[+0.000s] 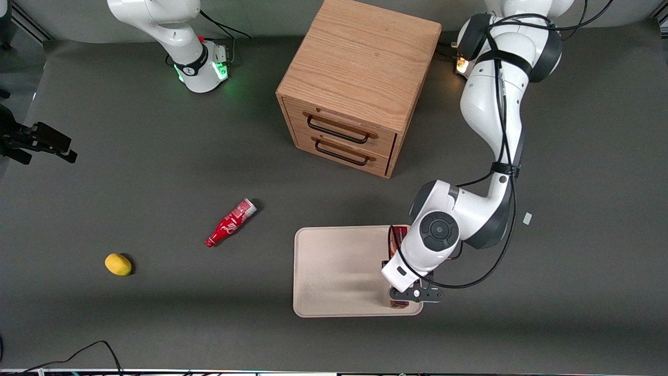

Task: Place red cookie box on tray
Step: 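Carry the held box over the cream tray with the left gripper, then lower the box onto the tray and open the left gripper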

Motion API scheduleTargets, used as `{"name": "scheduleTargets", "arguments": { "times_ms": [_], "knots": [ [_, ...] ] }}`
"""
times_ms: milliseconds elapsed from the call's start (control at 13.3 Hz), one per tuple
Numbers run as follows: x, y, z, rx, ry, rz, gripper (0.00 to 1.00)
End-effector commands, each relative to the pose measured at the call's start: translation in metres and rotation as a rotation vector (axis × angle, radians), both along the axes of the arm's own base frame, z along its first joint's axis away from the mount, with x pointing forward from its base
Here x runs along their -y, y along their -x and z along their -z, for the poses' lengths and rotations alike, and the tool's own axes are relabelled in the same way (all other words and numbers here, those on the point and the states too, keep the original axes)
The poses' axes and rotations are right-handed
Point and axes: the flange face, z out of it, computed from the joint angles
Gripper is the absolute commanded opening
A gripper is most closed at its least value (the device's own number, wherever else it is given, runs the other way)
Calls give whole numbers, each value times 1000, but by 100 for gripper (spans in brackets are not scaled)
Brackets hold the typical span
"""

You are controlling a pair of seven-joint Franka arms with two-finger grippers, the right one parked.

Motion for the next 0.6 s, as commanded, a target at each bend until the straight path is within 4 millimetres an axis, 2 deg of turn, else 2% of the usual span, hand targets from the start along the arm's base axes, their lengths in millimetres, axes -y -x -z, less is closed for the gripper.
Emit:
{"name": "scheduleTargets", "arguments": {
  "times_ms": [0,75,226,301,377,527],
  "knots": [
    [0,-2,4,18,-18,-10,1],
    [-1,-2,8,23,-24,-10,10],
    [-1,-2,18,38,-31,0,22],
    [-3,-2,21,40,-31,-1,49],
    [-3,-2,21,45,-31,1,99],
    [-4,-3,21,45,-31,4,100]
  ]
}}
